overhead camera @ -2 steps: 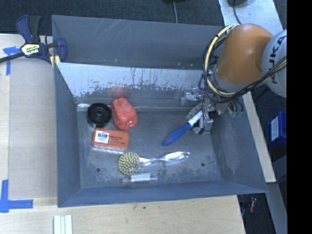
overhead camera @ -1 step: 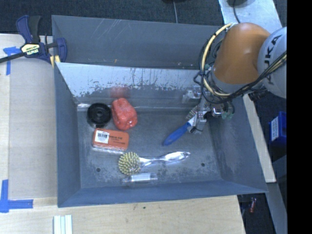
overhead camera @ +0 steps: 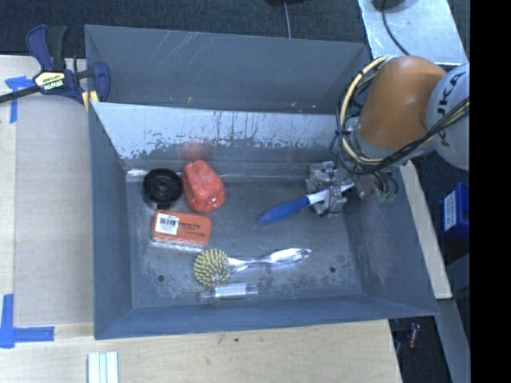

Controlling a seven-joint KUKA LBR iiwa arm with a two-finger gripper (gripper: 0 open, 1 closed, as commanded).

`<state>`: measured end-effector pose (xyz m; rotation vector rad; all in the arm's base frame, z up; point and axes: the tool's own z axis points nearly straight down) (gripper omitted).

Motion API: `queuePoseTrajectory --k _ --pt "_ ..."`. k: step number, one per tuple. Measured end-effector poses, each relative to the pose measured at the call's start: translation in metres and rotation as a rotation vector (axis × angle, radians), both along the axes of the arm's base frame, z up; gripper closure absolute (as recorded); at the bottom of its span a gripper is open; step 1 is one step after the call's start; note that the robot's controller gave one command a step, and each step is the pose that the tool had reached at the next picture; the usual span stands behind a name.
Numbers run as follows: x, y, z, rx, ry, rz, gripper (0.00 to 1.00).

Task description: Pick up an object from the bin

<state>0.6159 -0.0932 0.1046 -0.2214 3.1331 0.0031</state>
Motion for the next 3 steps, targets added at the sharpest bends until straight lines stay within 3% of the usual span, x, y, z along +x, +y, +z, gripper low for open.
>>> queuePoseTrajectory --k 1,2,3 --pt "0.0 0.0 0.0 0.0 0.0 0.0 1.0" --pt "-0.001 0.004 0.052 -0.001 -0.007 0.0 1.0" --pt "0.012 0.01 0.093 0.0 -0.002 0.006 1.0"
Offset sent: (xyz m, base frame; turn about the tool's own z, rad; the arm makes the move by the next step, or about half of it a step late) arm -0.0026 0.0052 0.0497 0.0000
